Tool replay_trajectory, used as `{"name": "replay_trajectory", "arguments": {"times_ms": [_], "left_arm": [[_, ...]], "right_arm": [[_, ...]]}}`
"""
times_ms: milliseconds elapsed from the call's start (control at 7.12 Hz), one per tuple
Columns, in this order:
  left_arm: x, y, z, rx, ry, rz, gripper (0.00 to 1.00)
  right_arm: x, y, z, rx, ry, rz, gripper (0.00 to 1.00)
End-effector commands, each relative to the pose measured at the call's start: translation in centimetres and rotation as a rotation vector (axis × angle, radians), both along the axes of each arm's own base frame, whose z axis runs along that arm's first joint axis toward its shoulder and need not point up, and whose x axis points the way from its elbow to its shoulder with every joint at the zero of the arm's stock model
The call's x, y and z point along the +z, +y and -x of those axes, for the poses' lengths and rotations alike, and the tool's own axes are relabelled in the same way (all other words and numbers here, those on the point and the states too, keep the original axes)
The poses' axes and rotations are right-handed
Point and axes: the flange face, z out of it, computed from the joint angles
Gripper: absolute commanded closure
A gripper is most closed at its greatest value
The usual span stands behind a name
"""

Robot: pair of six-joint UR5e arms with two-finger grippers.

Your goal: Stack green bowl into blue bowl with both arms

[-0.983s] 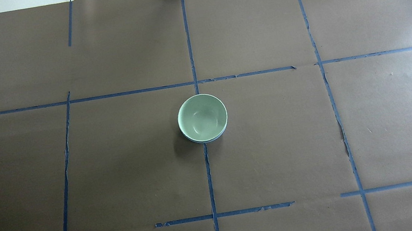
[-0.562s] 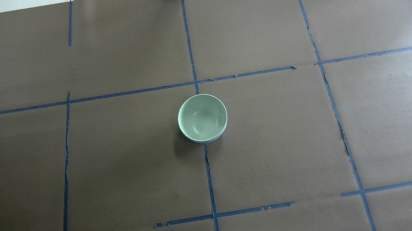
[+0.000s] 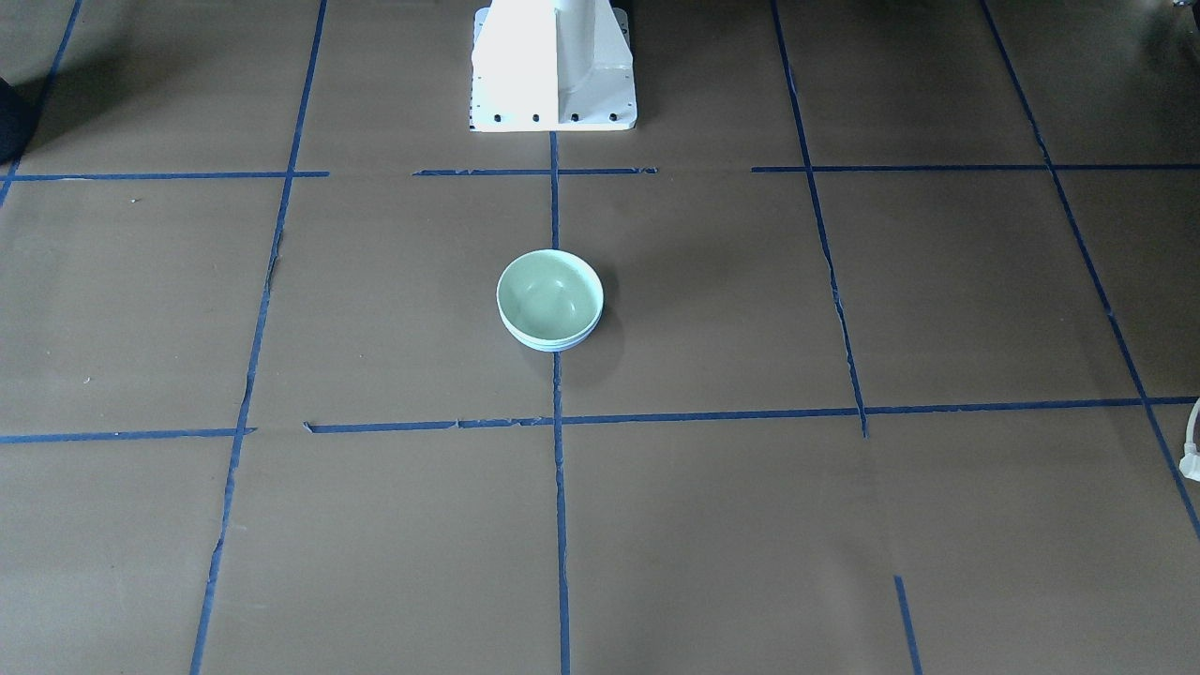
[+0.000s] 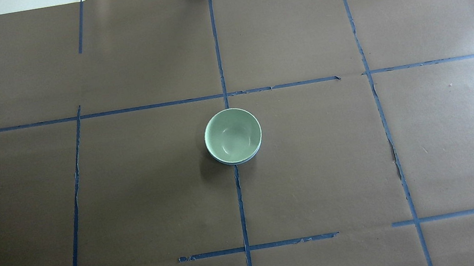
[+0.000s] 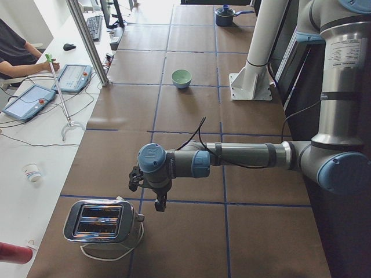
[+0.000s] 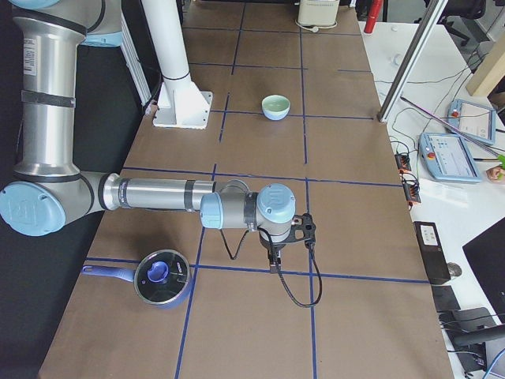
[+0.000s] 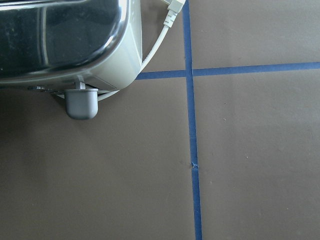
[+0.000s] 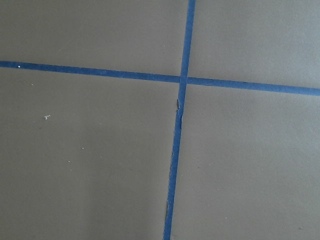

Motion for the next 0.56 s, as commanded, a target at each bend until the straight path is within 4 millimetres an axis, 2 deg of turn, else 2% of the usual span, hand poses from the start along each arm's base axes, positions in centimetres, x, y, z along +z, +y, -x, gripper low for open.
{"name": "replay_trajectory", "arguments": {"times_ms": [0, 421], "left_arm": [[-0.08, -0.09, 0.0, -0.001, 0.0, 0.0, 0.0], [0.13, -0.06, 0.0, -0.001, 0.0, 0.003, 0.0]], "right_arm": [[-0.18, -0.09, -0.02, 0.001, 0.002, -0.003, 0.0], [-0.17, -0.15, -0.02, 0.001, 0.002, -0.003, 0.0]]}}
